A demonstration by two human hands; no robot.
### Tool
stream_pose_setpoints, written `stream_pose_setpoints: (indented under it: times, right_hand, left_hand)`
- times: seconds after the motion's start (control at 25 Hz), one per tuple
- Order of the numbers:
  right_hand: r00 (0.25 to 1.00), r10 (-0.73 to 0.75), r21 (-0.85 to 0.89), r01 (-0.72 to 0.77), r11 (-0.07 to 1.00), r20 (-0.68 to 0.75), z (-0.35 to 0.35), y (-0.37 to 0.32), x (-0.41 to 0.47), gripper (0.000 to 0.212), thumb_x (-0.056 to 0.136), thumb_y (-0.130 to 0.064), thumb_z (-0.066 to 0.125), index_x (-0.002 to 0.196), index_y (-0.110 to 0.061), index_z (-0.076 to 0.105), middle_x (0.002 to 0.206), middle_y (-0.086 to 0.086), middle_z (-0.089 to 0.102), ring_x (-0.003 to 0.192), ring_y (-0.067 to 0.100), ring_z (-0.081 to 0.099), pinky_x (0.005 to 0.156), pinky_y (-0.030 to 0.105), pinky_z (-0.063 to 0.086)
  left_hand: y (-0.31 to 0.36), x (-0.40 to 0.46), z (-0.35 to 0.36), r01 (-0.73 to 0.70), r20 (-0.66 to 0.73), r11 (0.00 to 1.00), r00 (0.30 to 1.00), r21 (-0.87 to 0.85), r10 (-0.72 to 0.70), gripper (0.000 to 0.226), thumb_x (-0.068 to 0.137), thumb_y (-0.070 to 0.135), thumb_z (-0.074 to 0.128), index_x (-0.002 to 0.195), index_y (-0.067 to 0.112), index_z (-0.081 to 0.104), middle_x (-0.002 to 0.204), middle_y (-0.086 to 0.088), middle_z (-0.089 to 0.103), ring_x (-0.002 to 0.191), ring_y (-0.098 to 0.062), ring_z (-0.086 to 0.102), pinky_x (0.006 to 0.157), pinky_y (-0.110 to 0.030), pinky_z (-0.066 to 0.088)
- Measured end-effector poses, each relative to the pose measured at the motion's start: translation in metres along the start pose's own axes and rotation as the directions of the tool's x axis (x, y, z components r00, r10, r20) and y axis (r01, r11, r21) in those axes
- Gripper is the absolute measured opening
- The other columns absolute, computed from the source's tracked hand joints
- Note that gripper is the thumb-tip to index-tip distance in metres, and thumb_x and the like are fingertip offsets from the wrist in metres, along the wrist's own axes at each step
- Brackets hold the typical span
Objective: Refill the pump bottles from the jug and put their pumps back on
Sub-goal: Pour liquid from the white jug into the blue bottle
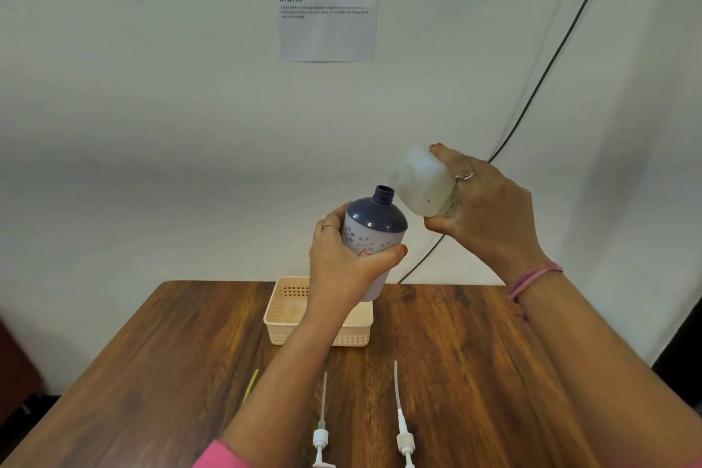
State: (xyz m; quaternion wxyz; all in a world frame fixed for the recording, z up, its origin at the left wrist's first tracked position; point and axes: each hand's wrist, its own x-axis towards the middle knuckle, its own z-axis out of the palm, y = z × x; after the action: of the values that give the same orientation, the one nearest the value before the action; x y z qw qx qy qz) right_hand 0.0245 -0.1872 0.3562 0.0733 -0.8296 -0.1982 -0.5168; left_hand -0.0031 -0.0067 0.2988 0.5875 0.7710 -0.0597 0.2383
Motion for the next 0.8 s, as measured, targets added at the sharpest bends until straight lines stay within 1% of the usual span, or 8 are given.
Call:
stream_pose_setpoints:
  times: [0.2,0.36,0.56,0.8]
  right_hand:
    - [0.999,-0.034,-0.001,0.034,0.999,0.001,0.001,0.002,0.001,0.088,0.043,-0.022,0.091,0.125,-0.009,0.06,0.113,0.007,0.069,0.094,0.026,0.068,0.066,0.033,0.055]
    - [0.998,-0.056,0.004,0.056,0.998,-0.004,0.003,0.003,0.001,0.087,0.044,-0.02,0.091,0.124,-0.009,0.06,0.113,0.006,0.068,0.095,0.025,0.068,0.066,0.03,0.054]
    - [0.998,-0.059,-0.002,0.059,0.998,-0.006,0.005,0.006,0.002,0.086,0.043,-0.019,0.09,0.123,-0.009,0.061,0.114,0.005,0.068,0.097,0.023,0.067,0.066,0.029,0.054]
    - [0.997,-0.077,-0.01,0.077,0.997,-0.01,0.007,0.011,0.002,0.083,0.048,-0.02,0.089,0.124,-0.008,0.06,0.115,0.006,0.068,0.098,0.024,0.067,0.071,0.03,0.054]
  left_hand:
    - [0.0,0.001,0.001,-0.005,0.001,1.0,1.0,-0.004,0.005,0.076,0.061,0.03,0.087,0.119,0.037,0.039,0.115,0.006,0.05,0.102,-0.01,0.052,0.074,-0.016,0.049]
    - [-0.001,0.003,0.003,-0.006,0.0,1.0,1.0,-0.014,0.006,0.076,0.06,0.029,0.087,0.118,0.037,0.039,0.115,0.007,0.049,0.1,-0.007,0.052,0.072,-0.013,0.047]
    - [-0.002,0.004,0.005,-0.011,0.002,1.0,1.0,-0.011,0.011,0.076,0.06,0.029,0.087,0.119,0.037,0.04,0.114,0.008,0.049,0.101,-0.007,0.052,0.077,-0.018,0.05]
    - [-0.004,0.006,0.006,-0.014,-0.007,1.0,1.0,-0.017,0.014,0.076,0.06,0.029,0.088,0.119,0.038,0.041,0.113,0.01,0.049,0.1,-0.003,0.052,0.075,-0.015,0.048]
